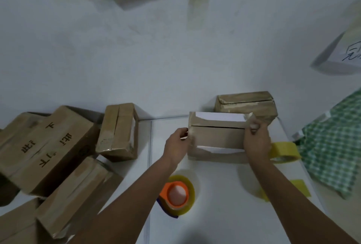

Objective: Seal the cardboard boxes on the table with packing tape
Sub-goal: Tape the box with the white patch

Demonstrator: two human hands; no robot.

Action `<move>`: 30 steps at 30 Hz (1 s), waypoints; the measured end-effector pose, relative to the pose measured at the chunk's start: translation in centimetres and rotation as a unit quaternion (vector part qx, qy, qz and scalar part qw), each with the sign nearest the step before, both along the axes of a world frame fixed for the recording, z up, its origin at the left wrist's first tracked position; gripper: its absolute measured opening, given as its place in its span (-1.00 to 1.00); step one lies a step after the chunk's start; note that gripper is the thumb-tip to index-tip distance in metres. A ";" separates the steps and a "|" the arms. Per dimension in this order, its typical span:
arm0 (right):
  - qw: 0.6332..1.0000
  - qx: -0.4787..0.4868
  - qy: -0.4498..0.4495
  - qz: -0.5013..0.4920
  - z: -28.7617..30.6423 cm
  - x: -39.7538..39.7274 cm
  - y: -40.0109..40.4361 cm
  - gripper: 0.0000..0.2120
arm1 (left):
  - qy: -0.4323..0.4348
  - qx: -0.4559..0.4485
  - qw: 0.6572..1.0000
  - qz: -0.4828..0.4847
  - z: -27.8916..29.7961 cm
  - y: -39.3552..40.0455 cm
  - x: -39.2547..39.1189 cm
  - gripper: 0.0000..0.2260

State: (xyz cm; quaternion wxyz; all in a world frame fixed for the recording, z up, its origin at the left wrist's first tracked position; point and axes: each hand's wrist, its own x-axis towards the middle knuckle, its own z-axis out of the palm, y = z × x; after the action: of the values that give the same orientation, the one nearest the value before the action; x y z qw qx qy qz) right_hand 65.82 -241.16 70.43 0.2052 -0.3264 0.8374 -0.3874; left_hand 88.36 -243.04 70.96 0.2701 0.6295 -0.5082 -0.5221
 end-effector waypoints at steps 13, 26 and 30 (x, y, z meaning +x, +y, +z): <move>0.991 -0.087 0.000 0.100 6.4 14.9 5.1 -0.68 | -0.004 -0.157 0.981 0.113 5.8 7.5 15.6 -0.75; 0.992 0.001 0.009 0.128 4.4 28.7 16.0 -0.69 | -0.122 -0.209 0.959 0.146 5.8 19.5 28.1 -0.79; 0.995 0.003 -0.007 0.103 2.7 29.1 19.1 -0.71 | -0.125 -0.233 0.958 0.108 5.3 22.3 28.5 -0.85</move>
State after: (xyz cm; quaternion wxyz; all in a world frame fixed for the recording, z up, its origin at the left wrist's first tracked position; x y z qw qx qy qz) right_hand 94.90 -222.09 73.08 0.2505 -0.4080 0.7990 -0.3640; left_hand 116.90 -220.79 76.24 0.3983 0.6604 -0.5743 -0.2746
